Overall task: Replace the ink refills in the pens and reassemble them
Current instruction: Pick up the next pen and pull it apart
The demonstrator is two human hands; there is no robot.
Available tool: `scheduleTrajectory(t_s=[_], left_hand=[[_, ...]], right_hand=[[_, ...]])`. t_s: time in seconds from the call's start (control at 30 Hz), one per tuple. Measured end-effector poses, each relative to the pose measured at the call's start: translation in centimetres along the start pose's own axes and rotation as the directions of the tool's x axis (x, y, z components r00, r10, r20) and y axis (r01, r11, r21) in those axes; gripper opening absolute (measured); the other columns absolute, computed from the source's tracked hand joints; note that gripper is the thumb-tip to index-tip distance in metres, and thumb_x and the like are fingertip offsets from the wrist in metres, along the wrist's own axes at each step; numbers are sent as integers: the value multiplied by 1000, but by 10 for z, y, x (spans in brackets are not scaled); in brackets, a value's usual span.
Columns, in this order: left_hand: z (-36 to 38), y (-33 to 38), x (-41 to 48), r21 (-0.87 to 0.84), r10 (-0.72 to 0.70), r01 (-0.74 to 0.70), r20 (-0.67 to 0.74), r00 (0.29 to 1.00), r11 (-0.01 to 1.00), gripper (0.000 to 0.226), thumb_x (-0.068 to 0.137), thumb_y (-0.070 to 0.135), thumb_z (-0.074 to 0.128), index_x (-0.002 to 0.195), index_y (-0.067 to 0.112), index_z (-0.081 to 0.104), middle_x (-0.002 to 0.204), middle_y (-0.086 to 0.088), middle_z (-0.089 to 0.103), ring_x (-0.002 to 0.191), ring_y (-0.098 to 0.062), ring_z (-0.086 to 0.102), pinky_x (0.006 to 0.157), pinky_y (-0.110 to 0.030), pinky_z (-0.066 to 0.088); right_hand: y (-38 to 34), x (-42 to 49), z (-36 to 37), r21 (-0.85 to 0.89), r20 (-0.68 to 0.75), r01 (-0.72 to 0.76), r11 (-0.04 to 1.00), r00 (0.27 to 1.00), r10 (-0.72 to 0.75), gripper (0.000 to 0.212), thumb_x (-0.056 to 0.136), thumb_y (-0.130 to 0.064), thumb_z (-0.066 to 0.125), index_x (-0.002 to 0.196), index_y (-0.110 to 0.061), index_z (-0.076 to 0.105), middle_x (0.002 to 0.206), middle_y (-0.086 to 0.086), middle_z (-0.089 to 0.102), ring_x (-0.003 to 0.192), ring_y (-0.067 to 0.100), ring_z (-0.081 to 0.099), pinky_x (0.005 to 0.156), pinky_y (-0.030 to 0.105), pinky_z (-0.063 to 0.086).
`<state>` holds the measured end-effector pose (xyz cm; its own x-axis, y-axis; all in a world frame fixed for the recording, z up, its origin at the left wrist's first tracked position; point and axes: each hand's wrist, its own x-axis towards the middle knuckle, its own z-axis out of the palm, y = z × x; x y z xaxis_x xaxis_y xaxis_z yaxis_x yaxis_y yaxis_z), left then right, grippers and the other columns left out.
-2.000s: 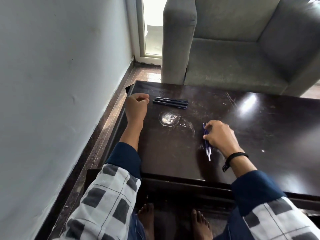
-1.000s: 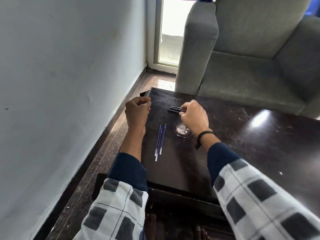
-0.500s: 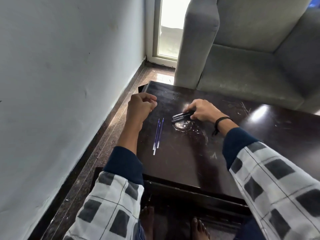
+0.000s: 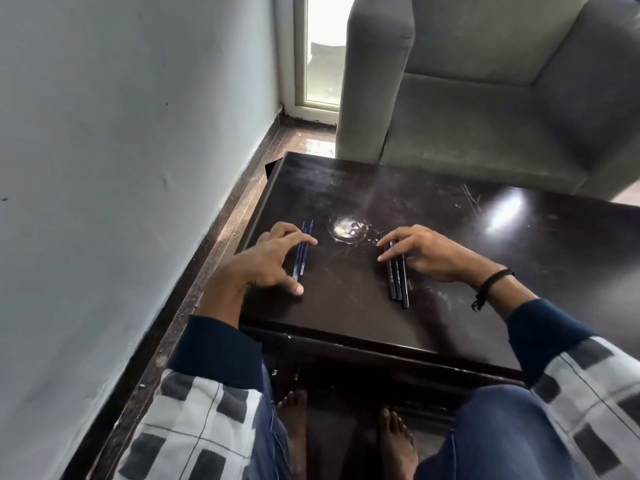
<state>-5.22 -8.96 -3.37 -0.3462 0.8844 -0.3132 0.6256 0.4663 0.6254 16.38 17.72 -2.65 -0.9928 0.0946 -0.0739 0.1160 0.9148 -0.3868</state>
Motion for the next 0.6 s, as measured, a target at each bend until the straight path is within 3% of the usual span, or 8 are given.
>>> scheduleTrajectory(t_s=[0.1,0.17,0.27,0.4,0.5,0.6], left_hand=[[8,-7,-8,26,18,-18,-4,1000,1000,91,63,26,93,138,48,47,147,21,20,142,-17,24,118,-50,32],[9,-7,-10,28,32,-32,-15,999,999,86,65,25,92,136,47,50,148,21,21,142,-16,25,118,-49,32],[10,-6,-8,35,50,-49,-35,998,998,75,68,24,91,131,46,57,145,18,27,139,-15,29,116,-47,35],[10,-5,-5,23,63,-61,-87,994,998,62,71,20,90,124,39,64,137,16,36,128,-14,40,111,-38,42],[10,-6,-3,18,80,-78,-113,990,997,57,72,17,89,121,35,67,134,15,40,127,-13,43,105,-27,42],[10,-6,-3,12,85,-84,-113,990,996,56,72,17,89,120,35,68,133,14,41,125,-12,45,104,-26,43]], right_hand=[[-2,-5,3,181,-267,-161,970,941,206,55,79,14,54,112,-22,79,122,-7,59,107,13,58,97,25,47],[-2,-5,7,272,-327,-279,921,874,361,48,83,11,57,117,-18,76,119,-4,58,99,15,60,96,25,48],[4,-1,16,302,-259,-381,874,850,459,45,90,4,57,130,-13,70,127,4,60,98,17,61,94,19,41],[8,9,18,326,-175,-415,850,857,485,46,96,0,52,139,-11,63,135,7,60,127,22,55,102,16,31],[8,17,16,316,-112,-408,856,880,461,48,98,0,48,144,-9,58,141,10,55,137,23,48,115,22,27],[9,22,16,287,-90,-404,869,891,444,46,98,-1,44,140,-10,62,136,9,54,132,23,51,117,28,32]])
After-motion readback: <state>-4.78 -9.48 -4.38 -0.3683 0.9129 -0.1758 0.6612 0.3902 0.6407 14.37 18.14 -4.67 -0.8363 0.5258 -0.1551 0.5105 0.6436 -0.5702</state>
